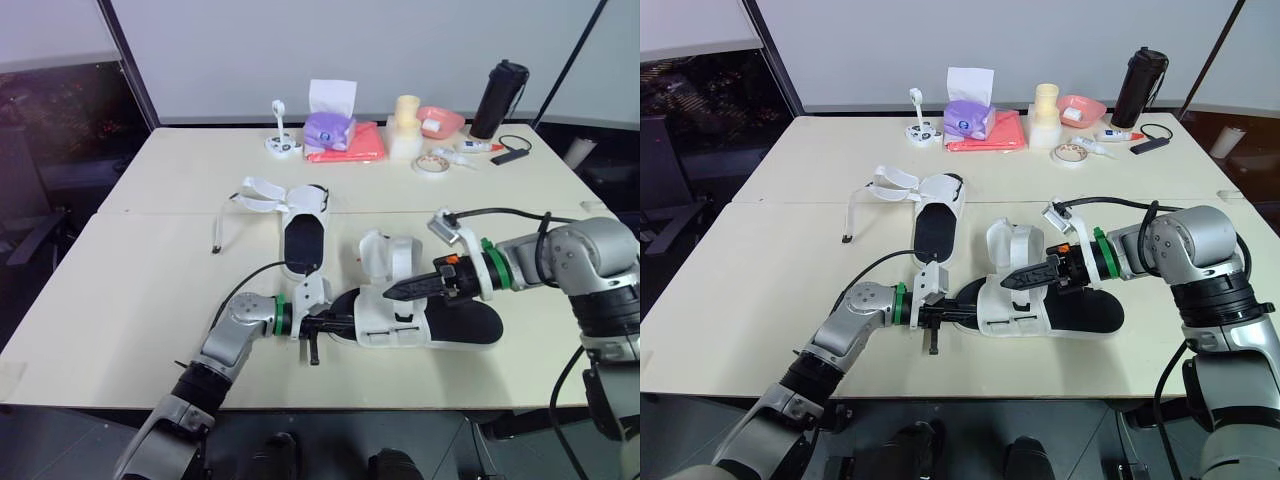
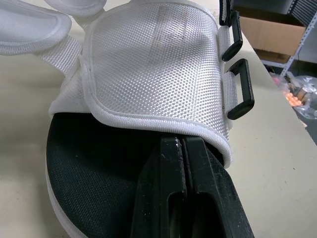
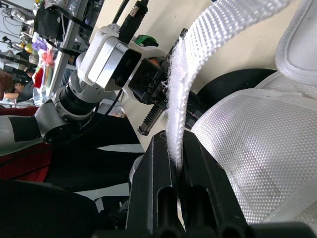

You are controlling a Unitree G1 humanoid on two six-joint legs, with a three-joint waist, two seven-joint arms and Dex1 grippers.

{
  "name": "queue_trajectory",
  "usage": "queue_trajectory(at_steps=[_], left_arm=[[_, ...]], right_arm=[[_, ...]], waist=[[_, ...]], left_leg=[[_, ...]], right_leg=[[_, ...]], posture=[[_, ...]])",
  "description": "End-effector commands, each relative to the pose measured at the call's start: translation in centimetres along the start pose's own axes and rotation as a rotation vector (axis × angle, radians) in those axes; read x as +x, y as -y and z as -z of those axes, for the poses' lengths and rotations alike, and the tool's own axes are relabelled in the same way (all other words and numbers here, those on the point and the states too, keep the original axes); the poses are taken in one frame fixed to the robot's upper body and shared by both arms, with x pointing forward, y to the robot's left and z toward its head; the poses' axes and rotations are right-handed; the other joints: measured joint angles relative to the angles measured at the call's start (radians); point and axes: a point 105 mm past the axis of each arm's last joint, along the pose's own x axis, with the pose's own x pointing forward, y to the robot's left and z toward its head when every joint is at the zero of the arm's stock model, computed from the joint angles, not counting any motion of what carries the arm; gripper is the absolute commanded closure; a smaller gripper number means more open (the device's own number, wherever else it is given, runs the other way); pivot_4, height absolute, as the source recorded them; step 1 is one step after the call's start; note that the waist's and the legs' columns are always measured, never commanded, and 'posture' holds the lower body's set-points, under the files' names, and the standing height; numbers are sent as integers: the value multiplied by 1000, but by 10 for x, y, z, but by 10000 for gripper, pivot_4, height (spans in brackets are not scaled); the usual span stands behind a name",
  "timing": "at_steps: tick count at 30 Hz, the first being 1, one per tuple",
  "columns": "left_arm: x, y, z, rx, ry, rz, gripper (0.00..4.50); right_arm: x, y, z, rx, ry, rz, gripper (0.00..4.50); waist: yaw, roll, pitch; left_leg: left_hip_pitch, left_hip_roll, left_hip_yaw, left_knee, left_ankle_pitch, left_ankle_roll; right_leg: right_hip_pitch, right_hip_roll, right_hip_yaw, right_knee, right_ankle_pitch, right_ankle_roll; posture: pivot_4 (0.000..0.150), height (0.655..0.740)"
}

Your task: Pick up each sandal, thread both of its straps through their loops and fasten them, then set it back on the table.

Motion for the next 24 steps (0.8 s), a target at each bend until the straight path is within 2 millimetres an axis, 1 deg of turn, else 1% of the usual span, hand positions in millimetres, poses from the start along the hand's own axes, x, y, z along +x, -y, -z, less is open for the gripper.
queue_trajectory(at_steps=[1, 13, 15, 18, 20, 24], left_arm=[[5, 4, 9, -12, -39, 12, 45000], [5, 2, 8, -8, -39, 9, 45000], [5, 2, 8, -7, -38, 8, 45000], [6, 1, 7, -6, -35, 8, 45000], [6, 1, 6, -5, -34, 8, 45000], [6, 1, 7, -4, -36, 7, 45000]], right_arm=[[-2, -1, 1, -19, 3, -1, 44097], [0, 6, 11, -10, -28, 21, 44097], [0, 12, 14, -12, -35, 46, 44097], [-2, 31, 17, -2, -18, 114, 44097], [-5, 39, 17, -9, -4, 140, 44097], [-7, 43, 17, -15, 1, 152, 44097]], waist=[[0, 0, 0], [0, 0, 0], [0, 0, 0], [-1, 0, 0], [0, 0, 0], [-1, 0, 0]], left_leg=[[0, 0, 0, 0, 0, 0], [0, 0, 0, 0, 0, 0], [0, 0, 0, 0, 0, 0], [0, 0, 0, 0, 0, 0], [0, -1, 0, 0, 0, 0], [0, -1, 0, 0, 0, 0]], right_leg=[[0, 0, 0, 0, 0, 0], [0, 0, 0, 0, 0, 0], [0, 0, 0, 0, 0, 0], [0, 0, 0, 0, 0, 0], [0, 0, 0, 0, 0, 0], [0, 0, 0, 0, 0, 0]], posture=[[1500, 7400], [1500, 7400], [1500, 7400], [1500, 7400], [1500, 7400], [1500, 7400]])
